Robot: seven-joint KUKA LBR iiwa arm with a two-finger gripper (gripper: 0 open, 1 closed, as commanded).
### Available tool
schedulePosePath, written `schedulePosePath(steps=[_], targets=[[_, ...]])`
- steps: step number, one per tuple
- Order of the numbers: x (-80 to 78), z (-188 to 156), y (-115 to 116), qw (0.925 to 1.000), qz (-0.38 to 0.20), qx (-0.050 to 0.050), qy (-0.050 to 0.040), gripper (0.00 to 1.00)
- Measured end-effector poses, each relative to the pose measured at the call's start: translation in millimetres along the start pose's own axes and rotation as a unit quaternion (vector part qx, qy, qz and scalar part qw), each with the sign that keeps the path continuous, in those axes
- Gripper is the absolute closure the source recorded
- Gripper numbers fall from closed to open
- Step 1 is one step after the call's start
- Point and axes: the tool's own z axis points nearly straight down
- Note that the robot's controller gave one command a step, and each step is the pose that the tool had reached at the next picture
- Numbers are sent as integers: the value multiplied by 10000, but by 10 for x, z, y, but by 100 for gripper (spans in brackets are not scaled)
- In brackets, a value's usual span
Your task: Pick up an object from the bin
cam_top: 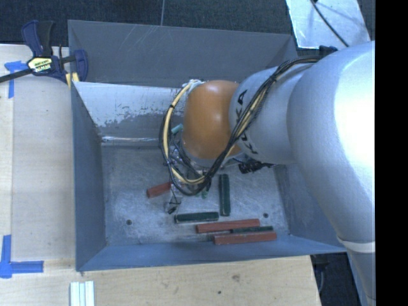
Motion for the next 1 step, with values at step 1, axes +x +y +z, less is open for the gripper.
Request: schedulePosePath(steps=[1], targets=[[-11, -7, -2, 10000, 4, -13, -34, 0]])
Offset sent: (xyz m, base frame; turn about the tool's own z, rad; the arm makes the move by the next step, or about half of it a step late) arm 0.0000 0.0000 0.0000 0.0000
